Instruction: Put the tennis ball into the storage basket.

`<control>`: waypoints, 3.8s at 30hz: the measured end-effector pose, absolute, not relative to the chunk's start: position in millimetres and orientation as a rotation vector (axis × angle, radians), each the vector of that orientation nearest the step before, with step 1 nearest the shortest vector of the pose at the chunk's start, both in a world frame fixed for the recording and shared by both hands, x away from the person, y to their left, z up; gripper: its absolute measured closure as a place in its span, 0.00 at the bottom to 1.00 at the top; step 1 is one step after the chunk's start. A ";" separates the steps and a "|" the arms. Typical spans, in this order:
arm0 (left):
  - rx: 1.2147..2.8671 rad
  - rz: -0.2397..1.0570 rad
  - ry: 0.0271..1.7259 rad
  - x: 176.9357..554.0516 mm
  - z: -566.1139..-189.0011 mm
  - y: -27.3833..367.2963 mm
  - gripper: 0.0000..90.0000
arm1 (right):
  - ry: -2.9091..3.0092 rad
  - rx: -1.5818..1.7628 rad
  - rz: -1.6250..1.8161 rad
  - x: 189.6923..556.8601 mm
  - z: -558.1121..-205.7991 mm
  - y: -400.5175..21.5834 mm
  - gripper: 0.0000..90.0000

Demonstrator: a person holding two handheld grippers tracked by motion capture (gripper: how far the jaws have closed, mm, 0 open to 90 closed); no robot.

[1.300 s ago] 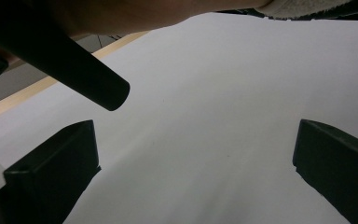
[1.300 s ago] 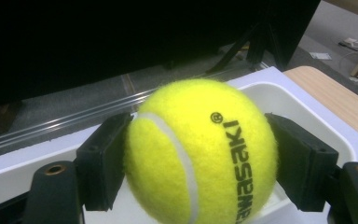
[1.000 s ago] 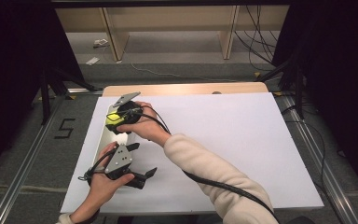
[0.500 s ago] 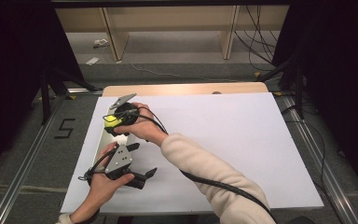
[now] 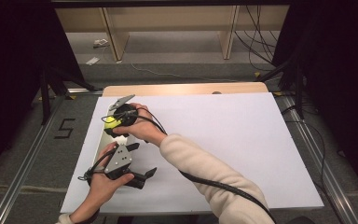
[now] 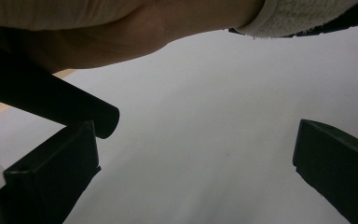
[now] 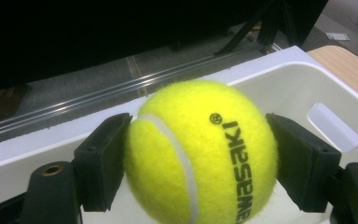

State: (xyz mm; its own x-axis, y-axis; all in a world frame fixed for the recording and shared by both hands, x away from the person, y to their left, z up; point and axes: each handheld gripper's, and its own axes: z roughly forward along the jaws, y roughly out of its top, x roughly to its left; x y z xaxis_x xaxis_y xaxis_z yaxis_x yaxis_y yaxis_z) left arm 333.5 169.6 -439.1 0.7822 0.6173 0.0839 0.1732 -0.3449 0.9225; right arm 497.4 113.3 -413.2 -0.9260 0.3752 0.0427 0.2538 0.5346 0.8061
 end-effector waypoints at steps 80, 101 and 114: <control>1.906 0.519 0.602 333.8 -439.6 168.4 0.00 | 2.458 0.646 1.391 490.2 -380.6 19.0 0.17; 1.903 0.523 0.602 334.1 -439.4 168.9 0.00 | 2.419 0.721 1.405 490.5 -383.3 -16.3 0.17; 1.899 0.518 0.608 333.7 -439.4 169.0 0.00 | 2.410 0.741 1.394 489.4 -384.8 -33.6 0.17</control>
